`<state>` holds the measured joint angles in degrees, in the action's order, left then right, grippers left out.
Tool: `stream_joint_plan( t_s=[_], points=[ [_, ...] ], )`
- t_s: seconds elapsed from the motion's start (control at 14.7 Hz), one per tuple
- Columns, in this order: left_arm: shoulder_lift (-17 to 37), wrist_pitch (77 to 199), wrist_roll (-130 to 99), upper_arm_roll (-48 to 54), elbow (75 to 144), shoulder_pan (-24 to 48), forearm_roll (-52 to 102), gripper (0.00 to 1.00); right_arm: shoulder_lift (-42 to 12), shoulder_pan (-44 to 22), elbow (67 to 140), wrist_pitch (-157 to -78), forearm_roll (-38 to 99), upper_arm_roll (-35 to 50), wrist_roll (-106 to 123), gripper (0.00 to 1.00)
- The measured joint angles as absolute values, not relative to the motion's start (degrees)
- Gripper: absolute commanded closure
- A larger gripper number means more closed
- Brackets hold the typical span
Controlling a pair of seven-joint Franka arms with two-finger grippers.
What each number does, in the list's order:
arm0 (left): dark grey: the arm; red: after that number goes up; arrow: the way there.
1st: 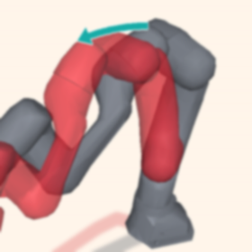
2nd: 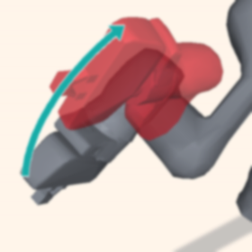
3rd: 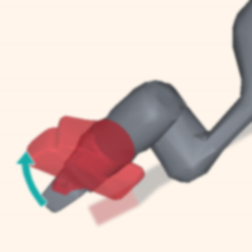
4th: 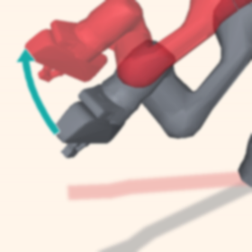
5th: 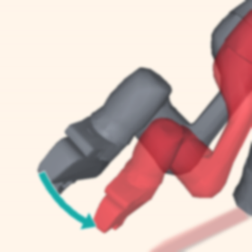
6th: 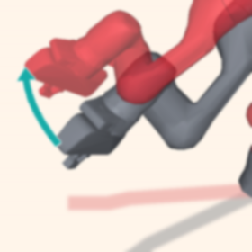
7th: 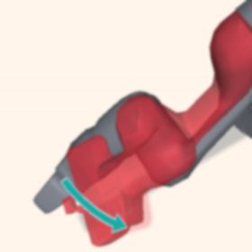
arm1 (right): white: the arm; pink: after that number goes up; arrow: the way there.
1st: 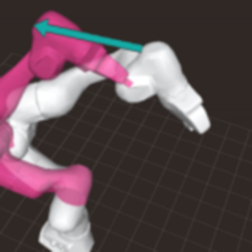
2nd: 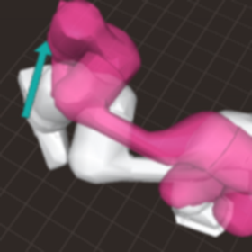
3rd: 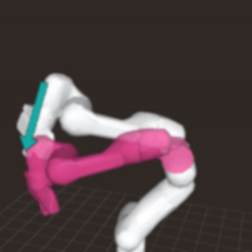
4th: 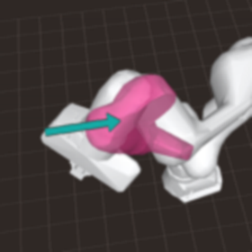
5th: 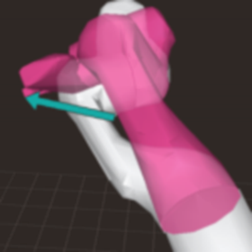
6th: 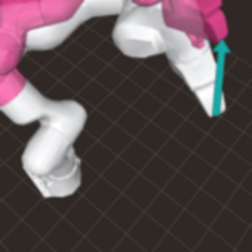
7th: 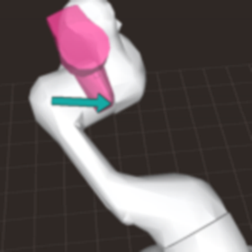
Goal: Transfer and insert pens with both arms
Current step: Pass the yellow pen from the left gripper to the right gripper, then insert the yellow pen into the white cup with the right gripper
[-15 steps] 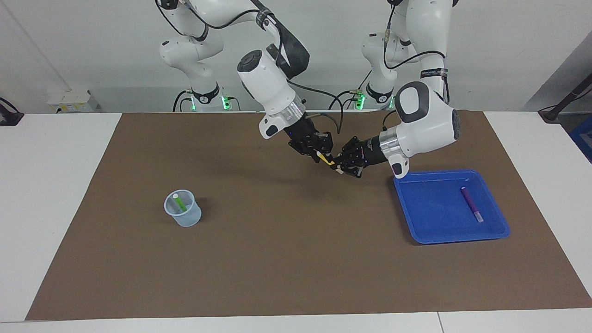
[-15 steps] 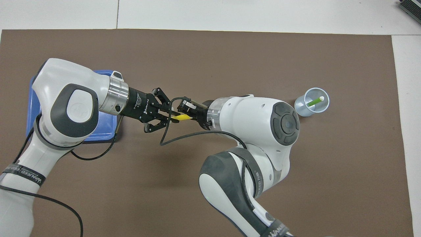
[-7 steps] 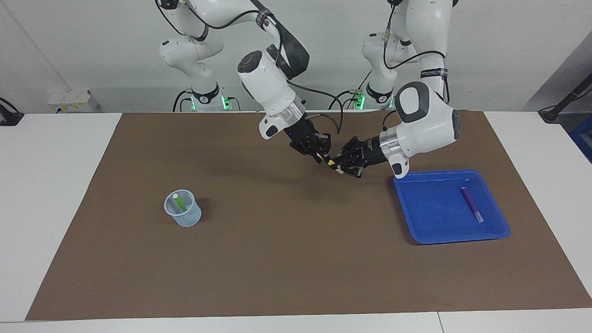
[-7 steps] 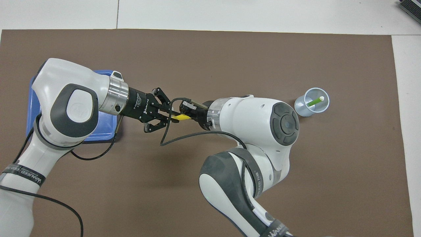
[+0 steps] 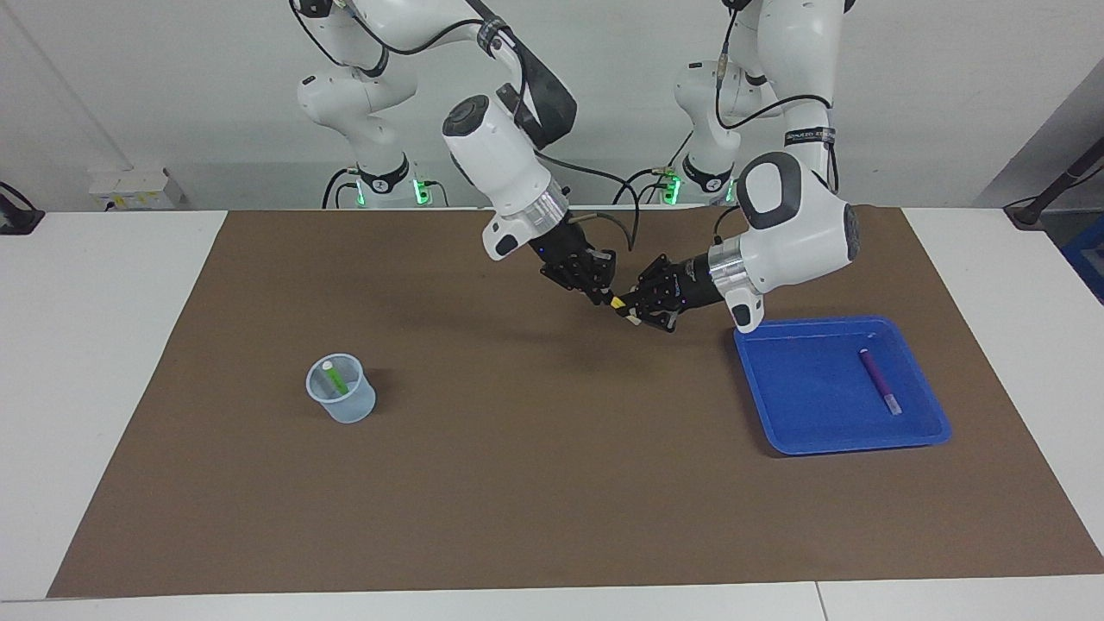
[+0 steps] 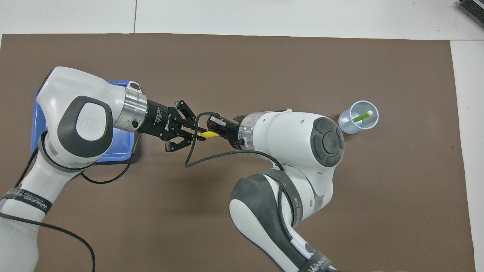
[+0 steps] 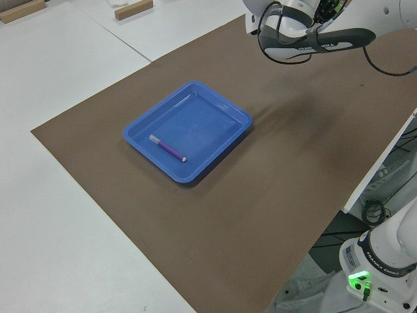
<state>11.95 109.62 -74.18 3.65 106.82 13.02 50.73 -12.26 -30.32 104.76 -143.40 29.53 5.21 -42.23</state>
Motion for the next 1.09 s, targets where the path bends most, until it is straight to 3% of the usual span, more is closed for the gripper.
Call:
stream_joint_plan(
  t_s=[0.2,0.27,0.34,0.75,1.09],
  points=[
    [11.96,110.36,-74.63,4.02,106.82,13.36,51.29,0.46,-12.24,-29.44,103.85,-140.99,28.42,5.27,-40.48,1.00],
    [11.95,110.66,-74.65,4.17,106.81,13.55,51.34,0.06,-12.14,-28.58,103.19,-138.75,25.87,5.21,-40.25,1.00],
    [11.94,110.66,-74.54,4.02,106.79,13.55,51.32,0.00,-11.95,-27.08,102.69,-136.19,23.12,5.11,-39.95,1.00],
    [11.05,110.68,-73.11,3.63,106.64,13.55,48.96,0.00,-11.20,-19.75,100.31,-126.49,18.94,4.56,-29.00,1.00],
    [9.54,110.57,-62.33,3.56,106.67,13.60,31.60,0.00,-9.82,-12.81,100.00,-118.33,11.67,4.43,-15.42,1.00]
  ],
)
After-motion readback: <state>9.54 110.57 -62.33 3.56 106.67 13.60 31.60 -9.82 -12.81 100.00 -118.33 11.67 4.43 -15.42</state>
